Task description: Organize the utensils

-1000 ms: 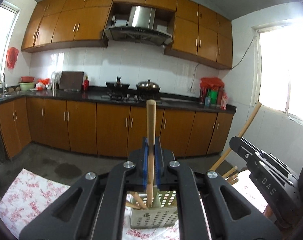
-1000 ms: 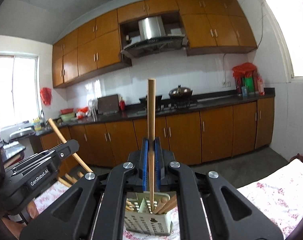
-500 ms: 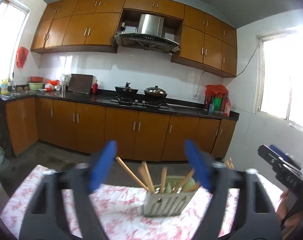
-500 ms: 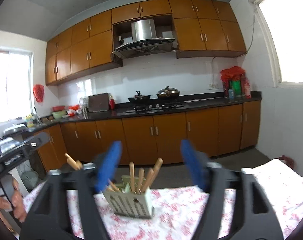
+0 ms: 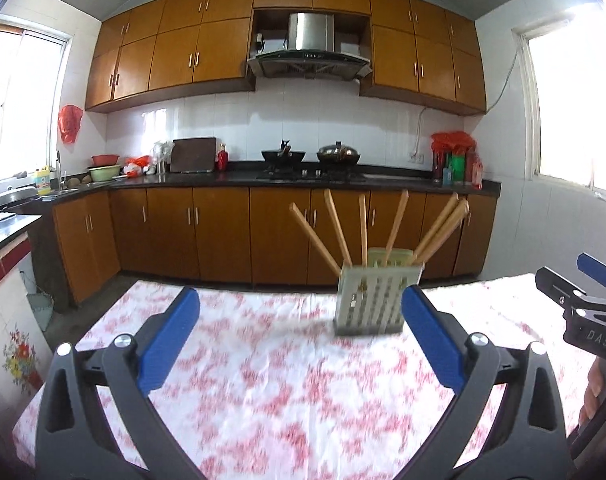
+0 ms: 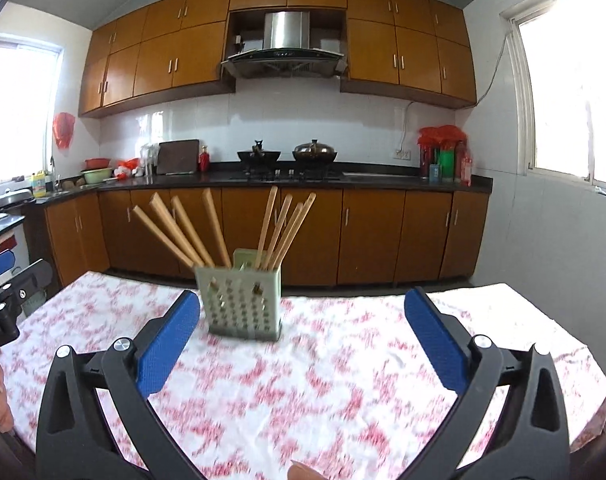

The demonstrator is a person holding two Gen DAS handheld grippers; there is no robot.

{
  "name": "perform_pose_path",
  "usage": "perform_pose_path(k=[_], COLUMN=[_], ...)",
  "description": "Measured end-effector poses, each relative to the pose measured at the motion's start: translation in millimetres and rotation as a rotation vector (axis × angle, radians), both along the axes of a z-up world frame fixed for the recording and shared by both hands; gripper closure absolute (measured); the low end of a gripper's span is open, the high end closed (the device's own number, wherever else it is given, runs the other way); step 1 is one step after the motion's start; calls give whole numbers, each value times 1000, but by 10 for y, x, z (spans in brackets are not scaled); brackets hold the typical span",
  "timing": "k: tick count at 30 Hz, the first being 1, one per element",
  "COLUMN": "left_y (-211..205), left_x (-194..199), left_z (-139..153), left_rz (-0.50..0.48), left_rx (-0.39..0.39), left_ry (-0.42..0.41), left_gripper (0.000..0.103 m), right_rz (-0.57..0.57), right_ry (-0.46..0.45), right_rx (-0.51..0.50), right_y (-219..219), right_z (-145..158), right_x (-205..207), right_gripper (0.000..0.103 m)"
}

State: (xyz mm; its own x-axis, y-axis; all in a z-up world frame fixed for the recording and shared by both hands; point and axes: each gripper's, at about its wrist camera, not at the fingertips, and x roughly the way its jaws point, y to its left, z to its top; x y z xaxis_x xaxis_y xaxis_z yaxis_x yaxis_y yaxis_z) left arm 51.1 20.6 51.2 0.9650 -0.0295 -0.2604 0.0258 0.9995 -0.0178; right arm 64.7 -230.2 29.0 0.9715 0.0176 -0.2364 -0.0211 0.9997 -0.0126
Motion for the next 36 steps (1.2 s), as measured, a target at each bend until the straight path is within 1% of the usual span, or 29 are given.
perform_pose_path(k=[3, 5, 9, 17, 23, 36], left_y=[-29, -19, -47, -126, -132, -127], left_x=[-137, -195, -225, -269, -275, -280], left_z=[-124, -195, -310, -534, -600, -609], left_rz=[0, 0, 5, 11, 18, 9], left_rx=[11, 11, -2, 35, 42, 39], left_ry=[-5, 9, 31, 76, 91, 93], left_gripper=[4, 4, 4, 4, 4, 4], right_rz=[6, -4, 42, 13, 5, -1], right_ry=[-7, -2, 32, 79, 111, 118], right_rx=[-3, 4, 45, 18, 21, 26], right_y=[68, 102, 106, 132, 128, 108], right_z=[-114, -196, -308, -512, -612, -600], right_x=[-104, -166, -224, -290, -297, -330], right_gripper=[2, 2, 2, 2, 2, 2])
